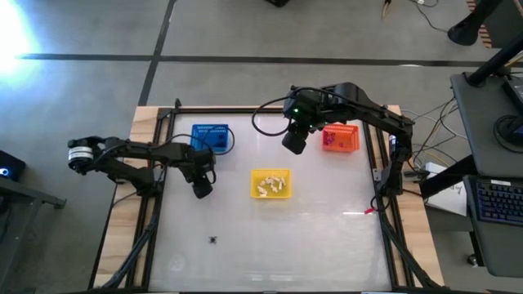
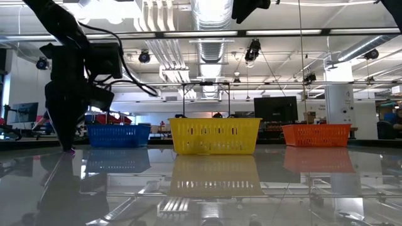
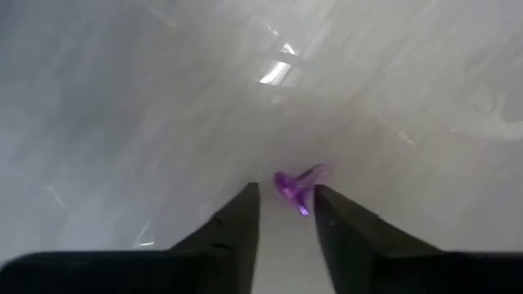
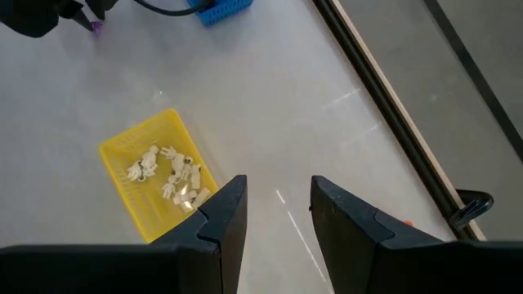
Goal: Sort Halloween decoration
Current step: Put the purple witch hat toy into the orange bin
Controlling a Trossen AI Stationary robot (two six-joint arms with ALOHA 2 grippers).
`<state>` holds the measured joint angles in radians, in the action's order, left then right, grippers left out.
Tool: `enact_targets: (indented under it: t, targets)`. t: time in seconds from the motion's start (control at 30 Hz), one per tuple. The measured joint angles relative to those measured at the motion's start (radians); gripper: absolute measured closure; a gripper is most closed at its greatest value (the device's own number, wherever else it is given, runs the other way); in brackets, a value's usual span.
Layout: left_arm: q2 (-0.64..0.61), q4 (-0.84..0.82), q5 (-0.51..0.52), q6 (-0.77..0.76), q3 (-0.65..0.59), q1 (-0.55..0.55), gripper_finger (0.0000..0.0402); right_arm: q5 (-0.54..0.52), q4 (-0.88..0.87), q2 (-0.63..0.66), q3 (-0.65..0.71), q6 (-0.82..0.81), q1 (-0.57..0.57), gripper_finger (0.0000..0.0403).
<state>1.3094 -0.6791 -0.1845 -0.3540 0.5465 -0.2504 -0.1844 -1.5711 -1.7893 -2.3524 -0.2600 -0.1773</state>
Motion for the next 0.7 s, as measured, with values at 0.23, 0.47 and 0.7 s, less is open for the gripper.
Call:
enact_targets:
  t: [0.23,0.47,0.7]
  targets:
    - [0.001,0.004,-0.065,0.022,-0.002,0.002,0.0393,0.0,0.0,0.0,0.0,0.0,0.0,0.0275]
    - [-0.016,0.001,-0.113,0.051,-0.005,0.013,0.04,0.0,0.0,0.0,0.0,-0.001,0.0,0.0275]
    - [-0.094,0.002,-0.112,0.058,0.009,0.019,0.0401,0.0,0.0,0.002,-0.001,-0.01,0.0,0.0275]
